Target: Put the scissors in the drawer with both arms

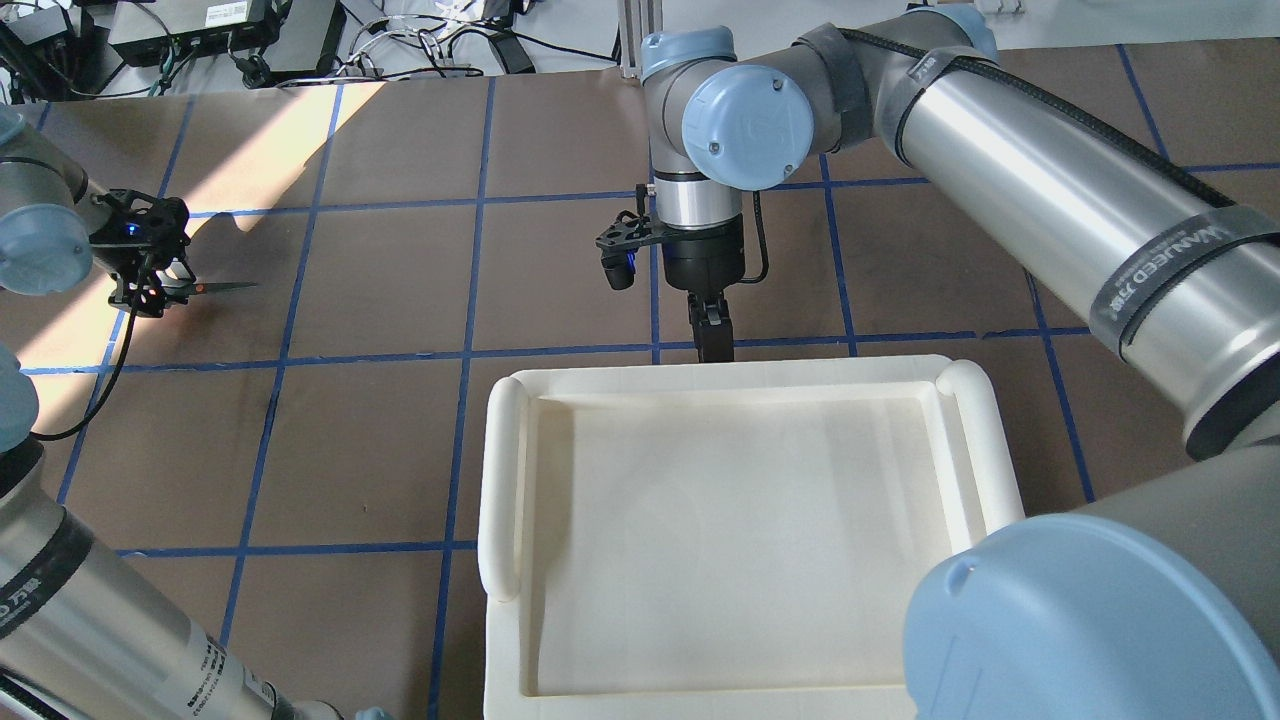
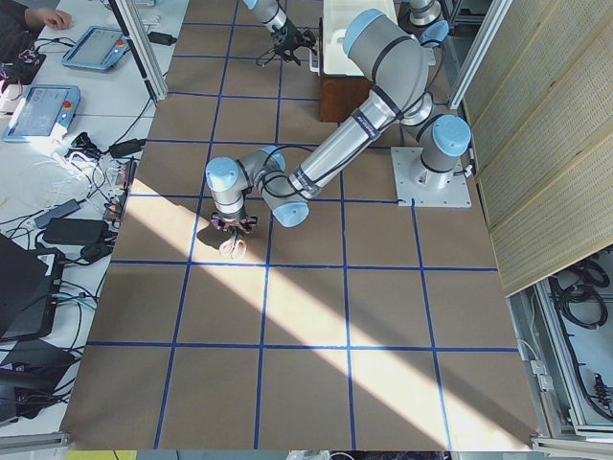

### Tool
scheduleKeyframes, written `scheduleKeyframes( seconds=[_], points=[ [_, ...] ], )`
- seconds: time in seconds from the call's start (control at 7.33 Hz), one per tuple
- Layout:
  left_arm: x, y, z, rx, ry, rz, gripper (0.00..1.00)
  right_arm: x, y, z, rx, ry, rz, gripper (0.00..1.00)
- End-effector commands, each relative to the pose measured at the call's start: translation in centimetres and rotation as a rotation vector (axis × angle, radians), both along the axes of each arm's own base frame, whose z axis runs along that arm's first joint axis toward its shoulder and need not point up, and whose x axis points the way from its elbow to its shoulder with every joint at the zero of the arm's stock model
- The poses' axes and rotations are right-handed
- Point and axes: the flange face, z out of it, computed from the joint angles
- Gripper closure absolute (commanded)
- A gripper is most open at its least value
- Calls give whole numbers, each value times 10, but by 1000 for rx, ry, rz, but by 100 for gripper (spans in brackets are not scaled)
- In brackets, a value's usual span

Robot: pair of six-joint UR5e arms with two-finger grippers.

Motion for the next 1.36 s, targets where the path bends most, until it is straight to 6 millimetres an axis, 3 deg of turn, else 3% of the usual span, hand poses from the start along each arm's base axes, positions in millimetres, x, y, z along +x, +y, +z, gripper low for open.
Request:
scheduleKeyframes(
  seconds=[0.0, 0.41, 0.68, 1.23],
  points=[
    [-41, -7, 39, -24, -18, -50, 100, -1, 3, -5, 0, 1, -1, 28],
    [-104, -8, 99, -71, -38, -136, 100, 0, -1, -1, -16, -4, 1, 35],
    [-173, -3, 132, -59, -28, -165, 100, 2, -10, 5, -58, -17, 2, 35],
    [-232, 12, 161, -48, 3, -174, 100, 5, -44, 17, -119, -35, -9, 37]
  ],
)
